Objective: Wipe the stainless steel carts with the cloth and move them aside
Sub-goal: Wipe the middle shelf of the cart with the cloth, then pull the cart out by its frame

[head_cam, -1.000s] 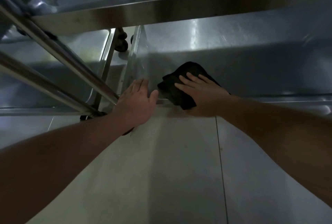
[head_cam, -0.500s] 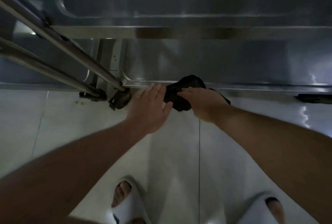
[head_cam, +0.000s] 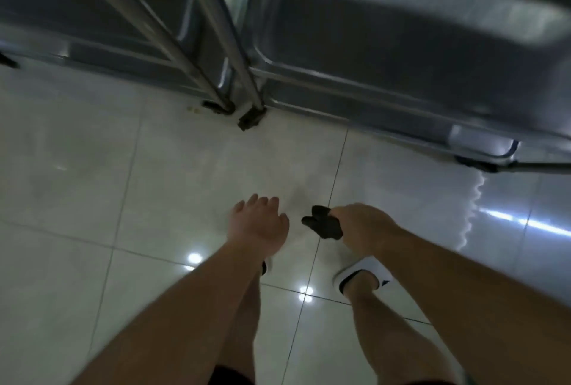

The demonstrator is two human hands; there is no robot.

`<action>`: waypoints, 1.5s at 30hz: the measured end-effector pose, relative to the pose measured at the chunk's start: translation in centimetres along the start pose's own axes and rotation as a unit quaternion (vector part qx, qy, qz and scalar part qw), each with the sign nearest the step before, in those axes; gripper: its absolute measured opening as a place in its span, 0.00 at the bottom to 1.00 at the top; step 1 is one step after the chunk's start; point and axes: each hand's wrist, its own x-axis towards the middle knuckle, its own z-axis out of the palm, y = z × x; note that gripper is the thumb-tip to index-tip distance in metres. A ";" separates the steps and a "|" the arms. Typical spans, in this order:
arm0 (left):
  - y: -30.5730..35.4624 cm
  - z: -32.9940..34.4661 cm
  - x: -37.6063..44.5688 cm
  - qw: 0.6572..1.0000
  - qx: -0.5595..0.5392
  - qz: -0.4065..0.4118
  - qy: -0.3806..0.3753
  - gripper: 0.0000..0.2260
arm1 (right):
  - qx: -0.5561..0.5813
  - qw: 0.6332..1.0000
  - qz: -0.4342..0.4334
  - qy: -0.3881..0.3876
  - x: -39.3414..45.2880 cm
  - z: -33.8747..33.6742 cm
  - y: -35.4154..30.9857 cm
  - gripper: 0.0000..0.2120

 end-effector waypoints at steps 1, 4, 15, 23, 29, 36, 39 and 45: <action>-0.6 -1.6 -2.6 1.000 -0.019 -0.010 -0.002 0.27 | 0.009 1.000 -0.001 -0.016 -2.2 -1.1 -1.8 0.20; -3.2 -6.7 -10.0 0.999 -0.038 -0.033 0.013 0.22 | 0.045 0.999 -0.014 -0.020 -8.8 -4.6 -7.9 0.24; -17.1 -26.4 -27.7 0.967 -0.162 -0.117 0.161 0.23 | -0.171 0.979 -0.026 0.104 -27.5 -23.2 -34.5 0.19; -26.9 -33.7 -34.8 0.922 -0.201 -0.185 0.276 0.23 | -0.267 0.935 -0.169 0.160 -32.7 -30.4 -50.1 0.21; -32.5 -38.0 -36.8 0.892 -0.239 -0.249 0.292 0.24 | -0.302 0.897 -0.267 0.183 -32.4 -35.4 -58.3 0.19; -40.8 -42.8 -39.6 0.843 -0.268 -0.328 0.331 0.23 | -0.374 0.833 -0.345 0.217 -30.1 -40.1 -67.4 0.21; -44.5 -42.4 -39.8 0.836 -0.292 -0.336 0.320 0.25 | -0.405 0.820 -0.341 0.218 -28.5 -40.7 -71.6 0.21; -55.3 -43.7 -38.4 0.832 -0.292 -0.344 0.323 0.27 | -0.426 0.827 -0.300 0.213 -25.7 -42.0 -81.6 0.19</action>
